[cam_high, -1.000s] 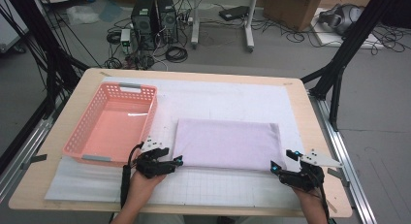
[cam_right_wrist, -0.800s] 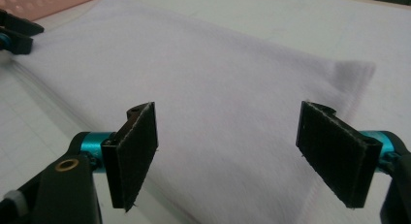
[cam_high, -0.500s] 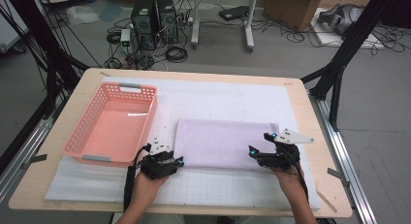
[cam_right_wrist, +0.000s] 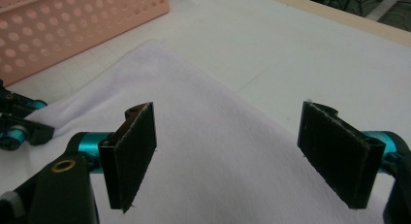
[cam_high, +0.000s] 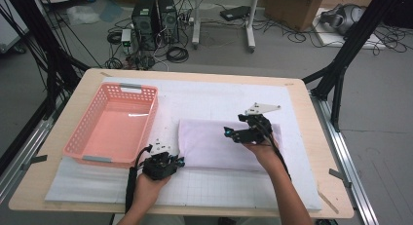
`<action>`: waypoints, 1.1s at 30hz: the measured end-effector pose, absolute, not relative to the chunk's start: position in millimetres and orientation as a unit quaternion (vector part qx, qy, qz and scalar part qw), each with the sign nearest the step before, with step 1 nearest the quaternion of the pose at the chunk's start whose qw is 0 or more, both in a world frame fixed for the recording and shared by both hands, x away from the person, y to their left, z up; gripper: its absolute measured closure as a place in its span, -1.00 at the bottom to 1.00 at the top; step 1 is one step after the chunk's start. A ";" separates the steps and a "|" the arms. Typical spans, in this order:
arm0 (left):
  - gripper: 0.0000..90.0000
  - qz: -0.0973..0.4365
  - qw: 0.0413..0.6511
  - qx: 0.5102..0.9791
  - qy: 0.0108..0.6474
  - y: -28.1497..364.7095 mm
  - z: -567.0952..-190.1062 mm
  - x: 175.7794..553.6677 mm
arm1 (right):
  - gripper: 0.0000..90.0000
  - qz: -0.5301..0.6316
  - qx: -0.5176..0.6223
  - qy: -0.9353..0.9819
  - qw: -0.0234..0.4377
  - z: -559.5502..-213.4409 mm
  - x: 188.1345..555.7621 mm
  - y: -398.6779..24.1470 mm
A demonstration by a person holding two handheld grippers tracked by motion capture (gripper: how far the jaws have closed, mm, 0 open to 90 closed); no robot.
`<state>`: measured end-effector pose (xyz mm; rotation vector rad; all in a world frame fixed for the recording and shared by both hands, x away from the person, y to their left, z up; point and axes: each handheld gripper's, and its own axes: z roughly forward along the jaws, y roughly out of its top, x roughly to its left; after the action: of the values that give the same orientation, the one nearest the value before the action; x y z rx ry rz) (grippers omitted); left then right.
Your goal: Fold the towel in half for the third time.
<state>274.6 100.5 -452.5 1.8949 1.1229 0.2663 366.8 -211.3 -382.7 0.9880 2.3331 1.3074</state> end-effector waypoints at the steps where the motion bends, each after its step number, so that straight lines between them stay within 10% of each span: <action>1: 0.78 0.106 0.447 0.762 0.456 100.5 -452.7 274.5 | -0.54 0.452 0.339 0.813 0.143 -382.3 370.4 -206.0; 33: 0.79 0.076 0.463 0.743 0.477 108.5 -454.8 275.9 | -0.08 0.341 0.267 0.898 0.075 -433.8 440.8 -75.2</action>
<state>275.9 108.5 -454.8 1.8268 1.1727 0.1871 440.8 -75.2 -433.8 0.8003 2.6937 1.0239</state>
